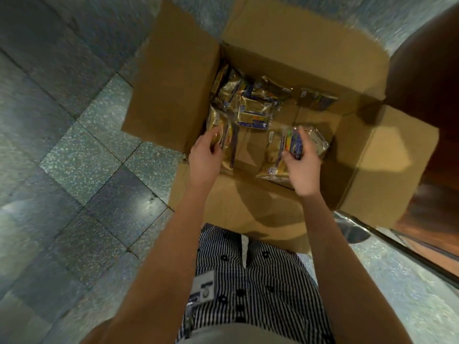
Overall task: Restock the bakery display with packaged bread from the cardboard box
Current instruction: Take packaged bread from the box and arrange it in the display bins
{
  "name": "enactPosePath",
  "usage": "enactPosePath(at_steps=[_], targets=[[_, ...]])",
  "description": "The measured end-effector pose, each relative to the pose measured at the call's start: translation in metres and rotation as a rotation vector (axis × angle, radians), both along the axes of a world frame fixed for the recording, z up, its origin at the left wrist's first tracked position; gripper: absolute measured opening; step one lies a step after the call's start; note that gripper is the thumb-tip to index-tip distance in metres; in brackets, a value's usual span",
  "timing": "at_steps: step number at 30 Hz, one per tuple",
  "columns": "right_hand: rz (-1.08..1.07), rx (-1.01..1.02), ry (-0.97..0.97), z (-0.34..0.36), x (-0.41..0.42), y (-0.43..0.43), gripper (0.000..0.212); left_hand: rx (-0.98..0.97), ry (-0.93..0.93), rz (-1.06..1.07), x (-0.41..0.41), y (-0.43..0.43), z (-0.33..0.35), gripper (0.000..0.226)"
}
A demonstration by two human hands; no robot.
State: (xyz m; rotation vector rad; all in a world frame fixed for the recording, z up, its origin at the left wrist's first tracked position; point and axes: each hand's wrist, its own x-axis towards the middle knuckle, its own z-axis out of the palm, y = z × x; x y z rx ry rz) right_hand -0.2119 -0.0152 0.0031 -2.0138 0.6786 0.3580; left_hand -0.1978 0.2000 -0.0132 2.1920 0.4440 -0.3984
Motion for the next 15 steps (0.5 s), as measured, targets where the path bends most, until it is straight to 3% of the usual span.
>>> enactPosePath(at_steps=[7,15], targets=[[0.246,0.128,-0.071,0.049,-0.013,0.018,0.063,0.106,-0.149,0.254,-0.073,0.006,0.043,0.057],[0.687,0.201,-0.047,0.096,-0.052,0.042,0.059,0.106,-0.231,0.768,-0.219,-0.007,0.092,0.060]])
